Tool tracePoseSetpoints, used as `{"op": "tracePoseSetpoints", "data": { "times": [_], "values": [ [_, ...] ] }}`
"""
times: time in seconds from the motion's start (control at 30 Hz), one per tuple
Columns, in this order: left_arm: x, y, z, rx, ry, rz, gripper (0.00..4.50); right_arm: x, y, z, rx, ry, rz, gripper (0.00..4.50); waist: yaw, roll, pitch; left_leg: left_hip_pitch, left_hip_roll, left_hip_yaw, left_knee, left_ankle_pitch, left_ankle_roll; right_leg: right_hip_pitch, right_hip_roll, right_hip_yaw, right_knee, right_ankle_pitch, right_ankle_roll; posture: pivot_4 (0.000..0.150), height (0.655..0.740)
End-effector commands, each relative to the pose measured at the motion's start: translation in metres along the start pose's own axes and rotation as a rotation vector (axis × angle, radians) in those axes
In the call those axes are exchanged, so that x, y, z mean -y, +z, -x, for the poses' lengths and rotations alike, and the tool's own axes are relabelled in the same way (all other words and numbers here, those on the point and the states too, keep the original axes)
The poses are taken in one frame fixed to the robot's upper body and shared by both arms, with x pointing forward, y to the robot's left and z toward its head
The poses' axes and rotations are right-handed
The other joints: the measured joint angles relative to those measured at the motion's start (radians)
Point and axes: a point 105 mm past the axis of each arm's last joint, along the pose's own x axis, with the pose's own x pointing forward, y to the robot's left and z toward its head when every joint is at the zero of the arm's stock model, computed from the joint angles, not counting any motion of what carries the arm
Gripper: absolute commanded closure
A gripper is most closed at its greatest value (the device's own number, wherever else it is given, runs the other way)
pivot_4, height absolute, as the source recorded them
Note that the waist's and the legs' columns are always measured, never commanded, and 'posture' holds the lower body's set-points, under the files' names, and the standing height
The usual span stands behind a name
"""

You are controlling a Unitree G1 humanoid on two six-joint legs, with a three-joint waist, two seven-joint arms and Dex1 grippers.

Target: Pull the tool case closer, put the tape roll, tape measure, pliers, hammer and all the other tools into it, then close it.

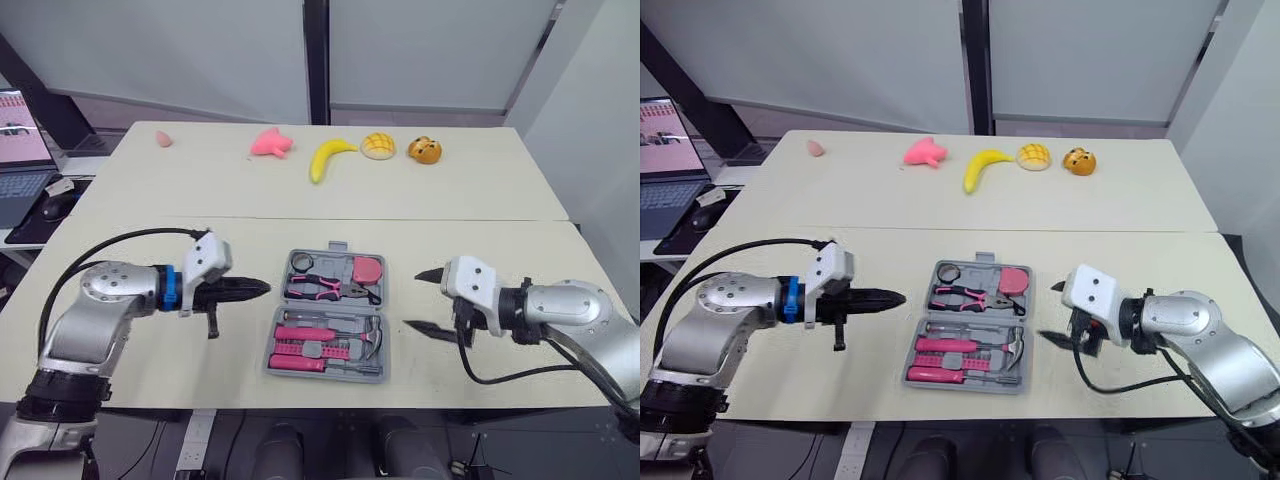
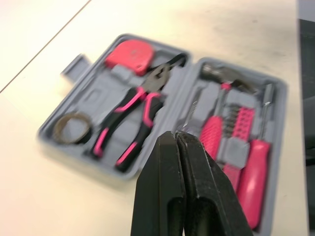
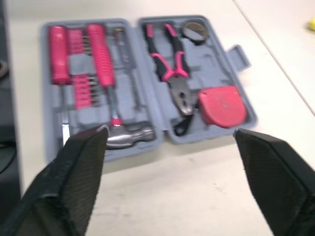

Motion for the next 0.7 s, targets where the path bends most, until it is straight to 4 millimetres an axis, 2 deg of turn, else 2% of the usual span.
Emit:
{"op": "tracePoseSetpoints", "data": {
  "times": [0.03,0.07,0.2,0.33,0.5,0.53,0.7],
  "values": [
    [-0.011,-0.015,0.001,-0.022,0.061,-0.058,4.5,0.003,-0.012,-0.009,-0.021,-0.04,0.025,1.64,0.0,0.0,0.0,0.0,0.0,0.0,0.0,0.0,0.0,0.0,0.0,0.0,0.0,0.0,0.0,0.15,0.7255],
    [-0.012,-0.02,-0.002,-0.028,0.066,-0.06,4.5,0.003,-0.018,-0.014,-0.031,-0.051,0.017,2.0,0.0,0.0,0.0,0.0,0.0,0.0,0.0,0.0,0.0,0.0,0.0,0.0,0.0,0.0,0.0,0.15,0.7255],
    [-0.015,-0.034,-0.012,-0.044,0.068,-0.072,4.5,0.004,-0.03,-0.03,-0.054,-0.072,0.005,2.86,0.0,0.0,0.0,-0.001,0.0,0.0,0.0,0.0,0.0,0.0,0.0,0.0,0.0,0.0,0.0,0.15,0.7255],
    [-0.014,-0.047,-0.027,-0.056,0.054,-0.061,4.5,0.001,-0.044,-0.052,-0.086,-0.071,-0.018,3.55,0.0,0.0,0.0,0.0,0.0,0.0,0.0,0.0,0.0,0.0,0.0,0.0,0.001,0.0,0.0,0.15,0.7255],
    [-0.012,-0.052,-0.043,-0.061,0.035,-0.062,4.5,0.002,-0.049,-0.068,-0.1,-0.065,-0.031,4.39,0.0,0.0,0.0,-0.001,0.0,0.0,0.0,0.0,0.0,0.0,0.0,0.0,0.002,0.0,-0.001,0.15,0.7255],
    [-0.01,-0.053,-0.046,-0.067,0.025,-0.06,4.5,0.003,-0.05,-0.071,-0.102,-0.064,-0.033,4.5,0.0,0.0,0.0,-0.001,0.0,0.0,0.0,0.0,0.0,0.0,0.0,-0.001,0.002,0.0,-0.001,0.15,0.7255],
    [-0.005,-0.054,-0.055,-0.074,-0.004,-0.07,4.5,0.001,-0.051,-0.08,-0.105,-0.04,-0.037,4.5,-0.001,0.0,0.0,0.0,0.0,-0.001,0.001,0.0,0.0,0.0,0.0,-0.001,0.002,0.001,-0.001,0.15,0.7255]
  ]
}}
